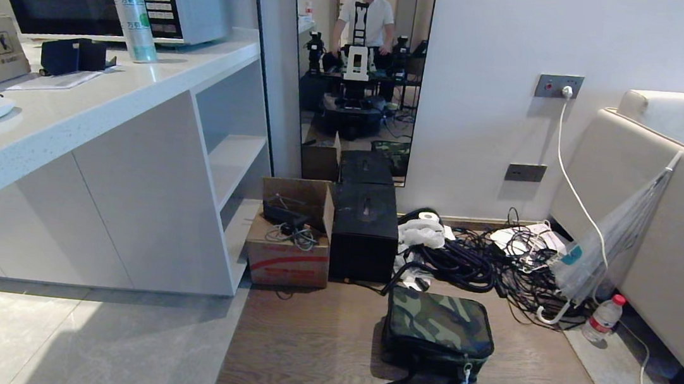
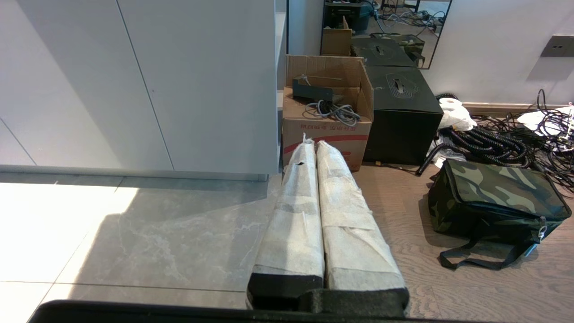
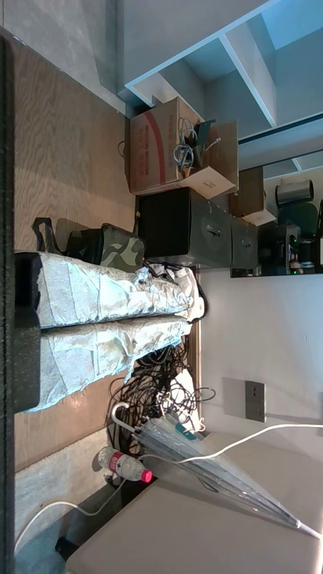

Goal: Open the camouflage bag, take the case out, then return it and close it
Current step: Open the top of the storage box

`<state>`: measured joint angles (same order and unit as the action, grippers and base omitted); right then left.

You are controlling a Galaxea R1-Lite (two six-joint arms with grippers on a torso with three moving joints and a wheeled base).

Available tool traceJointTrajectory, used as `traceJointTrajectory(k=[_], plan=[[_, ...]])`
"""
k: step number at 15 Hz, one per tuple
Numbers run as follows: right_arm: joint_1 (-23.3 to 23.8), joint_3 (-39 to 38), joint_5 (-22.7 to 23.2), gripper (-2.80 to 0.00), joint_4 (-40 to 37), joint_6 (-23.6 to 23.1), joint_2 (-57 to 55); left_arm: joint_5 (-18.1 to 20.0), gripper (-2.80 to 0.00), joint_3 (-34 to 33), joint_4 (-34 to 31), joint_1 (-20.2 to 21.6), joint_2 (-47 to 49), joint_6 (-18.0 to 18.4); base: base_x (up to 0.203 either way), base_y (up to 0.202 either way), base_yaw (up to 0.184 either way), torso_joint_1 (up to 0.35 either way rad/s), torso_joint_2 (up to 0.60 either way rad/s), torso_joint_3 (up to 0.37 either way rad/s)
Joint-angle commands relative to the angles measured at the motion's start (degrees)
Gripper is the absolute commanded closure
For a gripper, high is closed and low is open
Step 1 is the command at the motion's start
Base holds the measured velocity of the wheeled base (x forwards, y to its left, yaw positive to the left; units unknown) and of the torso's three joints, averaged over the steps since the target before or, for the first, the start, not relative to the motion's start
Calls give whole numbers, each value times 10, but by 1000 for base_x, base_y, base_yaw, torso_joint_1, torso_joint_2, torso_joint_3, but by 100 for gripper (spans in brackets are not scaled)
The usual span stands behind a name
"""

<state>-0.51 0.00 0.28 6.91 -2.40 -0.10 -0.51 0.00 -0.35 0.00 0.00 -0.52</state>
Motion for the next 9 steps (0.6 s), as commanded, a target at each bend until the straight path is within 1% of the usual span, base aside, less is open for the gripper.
traceJointTrajectory(k=[1,9], plan=[[0,-23,0,0,1,0,0,0,0,0,-1,0,0,0,0,0,0,0,0,0],[0,-23,0,0,1,0,0,0,0,0,-1,0,0,0,0,0,0,0,0,0]])
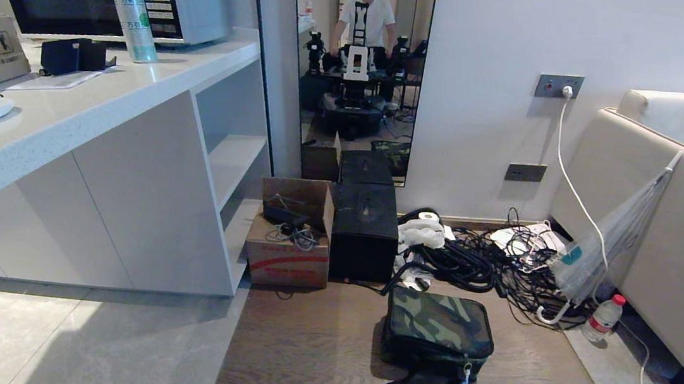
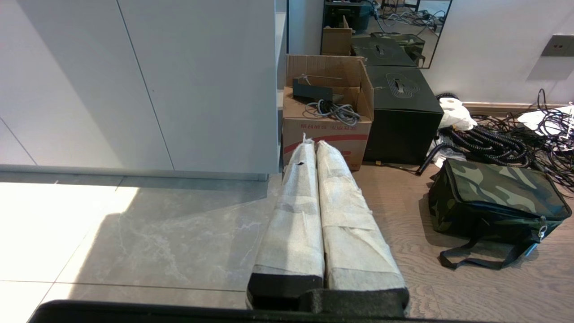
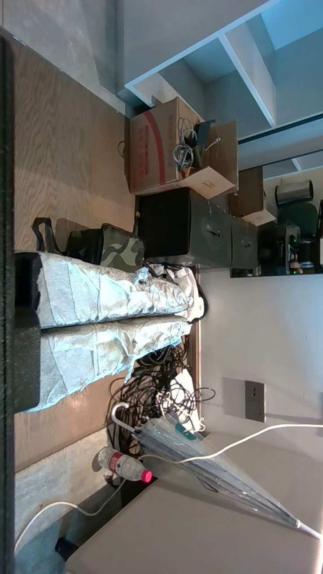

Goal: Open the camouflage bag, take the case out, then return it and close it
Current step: Open the top of the storage box

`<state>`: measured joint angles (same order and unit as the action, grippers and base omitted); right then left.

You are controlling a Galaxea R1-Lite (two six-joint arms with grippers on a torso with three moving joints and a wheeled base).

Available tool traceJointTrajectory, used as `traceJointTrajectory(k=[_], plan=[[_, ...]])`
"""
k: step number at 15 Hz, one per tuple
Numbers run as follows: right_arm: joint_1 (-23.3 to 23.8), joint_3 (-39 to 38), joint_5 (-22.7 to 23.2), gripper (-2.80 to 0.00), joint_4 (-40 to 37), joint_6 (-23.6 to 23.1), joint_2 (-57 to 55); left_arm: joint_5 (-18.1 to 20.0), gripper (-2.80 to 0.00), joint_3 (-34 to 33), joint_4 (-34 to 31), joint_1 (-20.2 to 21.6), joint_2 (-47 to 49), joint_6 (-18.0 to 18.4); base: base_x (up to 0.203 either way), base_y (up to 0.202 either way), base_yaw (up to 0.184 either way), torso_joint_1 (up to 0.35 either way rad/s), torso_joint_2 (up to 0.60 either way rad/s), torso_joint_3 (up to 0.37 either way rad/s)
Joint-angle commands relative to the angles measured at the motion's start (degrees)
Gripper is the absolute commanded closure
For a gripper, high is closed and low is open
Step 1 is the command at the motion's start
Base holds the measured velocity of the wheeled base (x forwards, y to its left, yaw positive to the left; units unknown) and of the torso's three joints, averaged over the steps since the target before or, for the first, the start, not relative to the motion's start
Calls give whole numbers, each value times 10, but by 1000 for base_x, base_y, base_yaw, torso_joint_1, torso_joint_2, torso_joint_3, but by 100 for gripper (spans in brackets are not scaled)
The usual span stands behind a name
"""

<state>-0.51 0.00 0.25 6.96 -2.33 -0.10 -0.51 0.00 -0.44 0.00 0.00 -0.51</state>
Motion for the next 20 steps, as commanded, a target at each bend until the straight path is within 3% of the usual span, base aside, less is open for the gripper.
traceJointTrajectory(k=[1,7,20], plan=[[0,-23,0,0,0,0,0,0,0,0,0,0,0,0,0,0,0,0,0,0],[0,-23,0,0,1,0,0,0,0,0,2,0,0,-1,0,0,0,2,1,-24],[0,-23,0,0,0,0,0,0,0,0,1,0,0,-4,0,0,0,1,1,-190]])
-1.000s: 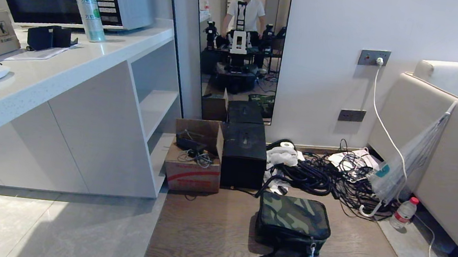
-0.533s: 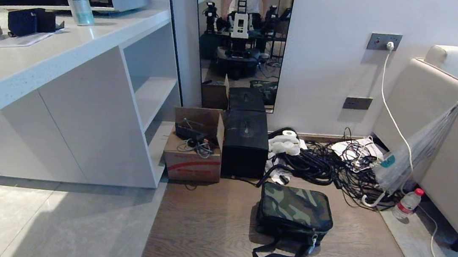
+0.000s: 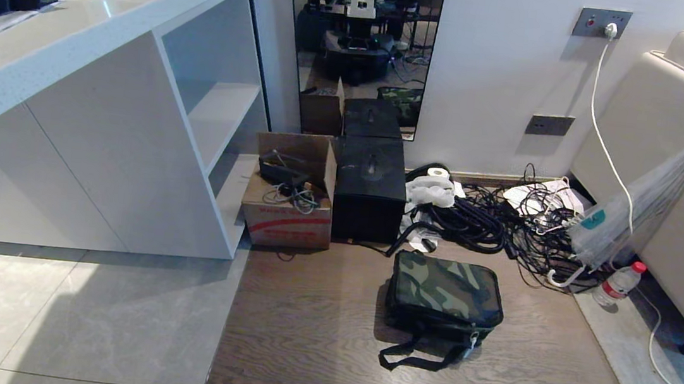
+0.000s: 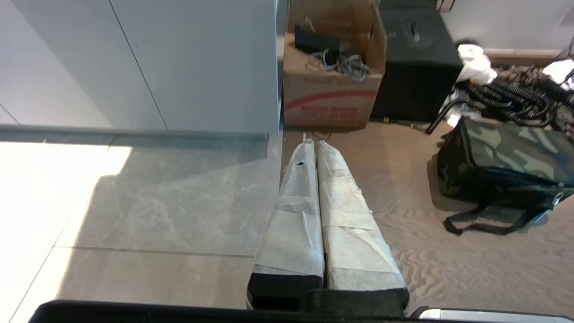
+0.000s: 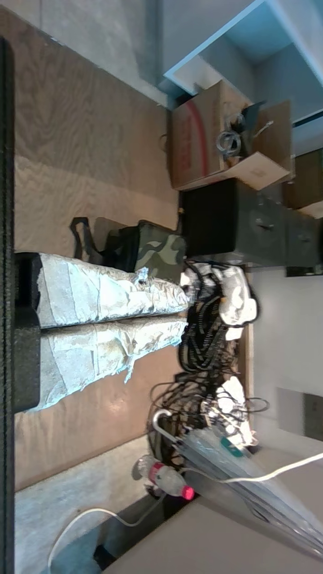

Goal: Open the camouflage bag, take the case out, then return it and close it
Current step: Open the top of the storage box

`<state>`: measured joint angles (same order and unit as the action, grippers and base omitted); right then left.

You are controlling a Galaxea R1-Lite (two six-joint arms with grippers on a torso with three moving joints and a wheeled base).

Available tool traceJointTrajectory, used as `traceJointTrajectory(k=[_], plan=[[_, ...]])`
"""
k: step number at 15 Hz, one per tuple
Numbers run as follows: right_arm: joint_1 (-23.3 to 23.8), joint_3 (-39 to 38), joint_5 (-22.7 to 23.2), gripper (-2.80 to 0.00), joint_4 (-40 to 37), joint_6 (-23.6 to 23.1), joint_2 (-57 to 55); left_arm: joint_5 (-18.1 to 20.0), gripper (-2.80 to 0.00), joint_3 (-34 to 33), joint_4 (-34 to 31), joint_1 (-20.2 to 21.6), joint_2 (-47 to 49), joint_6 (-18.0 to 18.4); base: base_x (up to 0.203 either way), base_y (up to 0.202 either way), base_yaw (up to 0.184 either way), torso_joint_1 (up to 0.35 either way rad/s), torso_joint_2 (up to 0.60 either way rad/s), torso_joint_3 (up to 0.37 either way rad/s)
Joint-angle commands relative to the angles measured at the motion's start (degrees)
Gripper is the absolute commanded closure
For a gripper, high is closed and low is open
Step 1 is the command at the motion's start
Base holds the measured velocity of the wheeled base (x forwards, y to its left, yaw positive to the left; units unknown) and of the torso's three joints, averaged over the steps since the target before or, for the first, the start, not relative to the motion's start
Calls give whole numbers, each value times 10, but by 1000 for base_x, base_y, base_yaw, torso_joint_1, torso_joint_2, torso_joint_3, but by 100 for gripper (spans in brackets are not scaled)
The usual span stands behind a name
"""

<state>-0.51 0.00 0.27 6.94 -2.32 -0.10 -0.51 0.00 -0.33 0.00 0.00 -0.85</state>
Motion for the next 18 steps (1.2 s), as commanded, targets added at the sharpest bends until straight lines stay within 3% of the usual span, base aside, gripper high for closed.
traceJointTrajectory(k=[1,18], plan=[[0,-23,0,0,1,-1,0,0,0,0,1,0,0,0,0,0,0,2,-2,-193],[0,-23,0,0,1,-1,0,0,0,0,0,0,0,-1,0,0,0,2,5,-199]])
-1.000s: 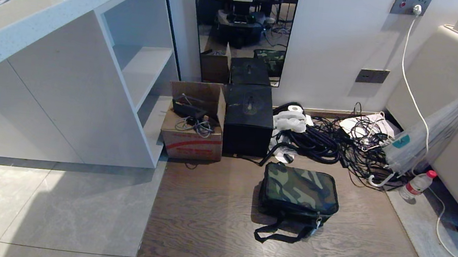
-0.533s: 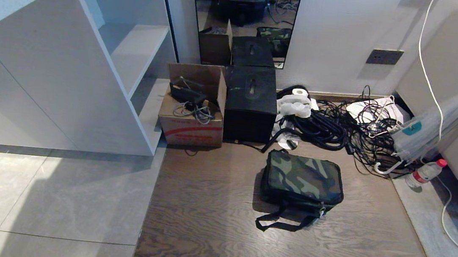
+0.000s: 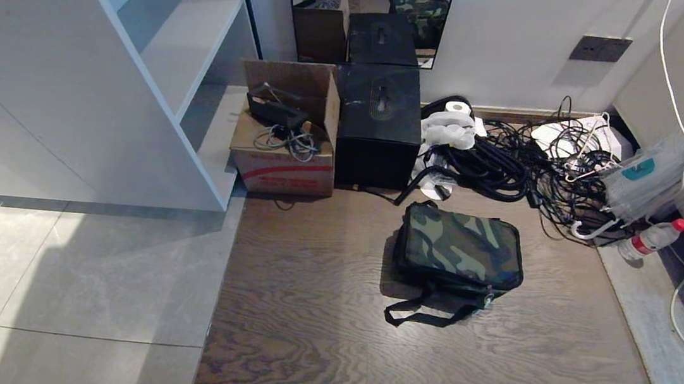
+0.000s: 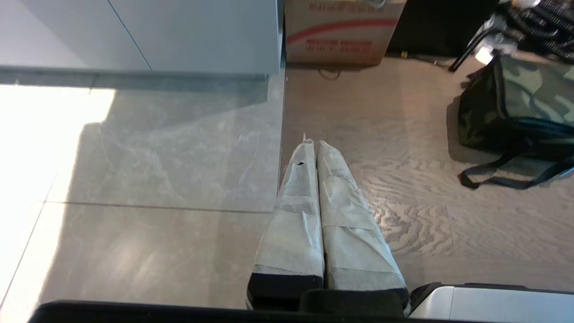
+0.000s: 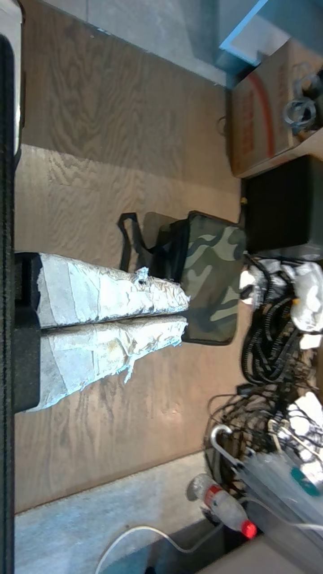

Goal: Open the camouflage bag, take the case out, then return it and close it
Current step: Open the top of the storage box

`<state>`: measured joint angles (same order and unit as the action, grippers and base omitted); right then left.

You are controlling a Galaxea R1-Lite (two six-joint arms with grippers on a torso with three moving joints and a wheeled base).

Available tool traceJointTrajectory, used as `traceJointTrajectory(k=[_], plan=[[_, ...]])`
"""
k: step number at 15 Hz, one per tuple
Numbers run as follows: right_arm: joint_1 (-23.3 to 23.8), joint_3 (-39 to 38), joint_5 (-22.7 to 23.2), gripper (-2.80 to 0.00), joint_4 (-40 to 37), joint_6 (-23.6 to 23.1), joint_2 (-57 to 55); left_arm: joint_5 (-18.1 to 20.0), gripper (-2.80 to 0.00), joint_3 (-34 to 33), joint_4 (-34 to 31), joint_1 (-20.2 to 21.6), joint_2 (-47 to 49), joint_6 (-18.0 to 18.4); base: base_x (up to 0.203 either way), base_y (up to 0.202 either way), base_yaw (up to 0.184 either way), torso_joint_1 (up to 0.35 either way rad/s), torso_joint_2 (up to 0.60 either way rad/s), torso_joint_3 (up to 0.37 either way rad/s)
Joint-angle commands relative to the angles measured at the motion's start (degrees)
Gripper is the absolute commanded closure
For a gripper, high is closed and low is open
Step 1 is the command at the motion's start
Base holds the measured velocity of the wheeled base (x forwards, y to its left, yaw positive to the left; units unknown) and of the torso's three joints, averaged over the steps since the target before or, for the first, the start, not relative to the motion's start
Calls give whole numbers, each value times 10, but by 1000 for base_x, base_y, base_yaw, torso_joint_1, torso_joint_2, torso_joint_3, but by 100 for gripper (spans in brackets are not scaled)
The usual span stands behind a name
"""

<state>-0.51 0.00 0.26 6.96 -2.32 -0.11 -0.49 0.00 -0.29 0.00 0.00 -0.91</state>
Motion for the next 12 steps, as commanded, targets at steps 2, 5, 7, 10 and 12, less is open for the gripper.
traceJointTrajectory(k=[2,5,7,10,12], plan=[[0,-23,0,0,1,-1,0,0,0,0,-1,0,0,-1,0,0,0,2,-2,-195],[0,-23,0,0,1,-1,0,0,0,0,0,0,0,-1,0,0,0,3,2,-199],[0,-23,0,0,0,-1,0,0,0,0,-1,0,0,-1,0,0,0,2,2,-197],[0,-23,0,0,0,-1,0,0,0,0,-1,0,0,-1,0,0,0,4,2,-197],[0,-23,0,0,0,-1,0,0,0,0,-1,0,0,-1,0,0,0,9,5,-196]])
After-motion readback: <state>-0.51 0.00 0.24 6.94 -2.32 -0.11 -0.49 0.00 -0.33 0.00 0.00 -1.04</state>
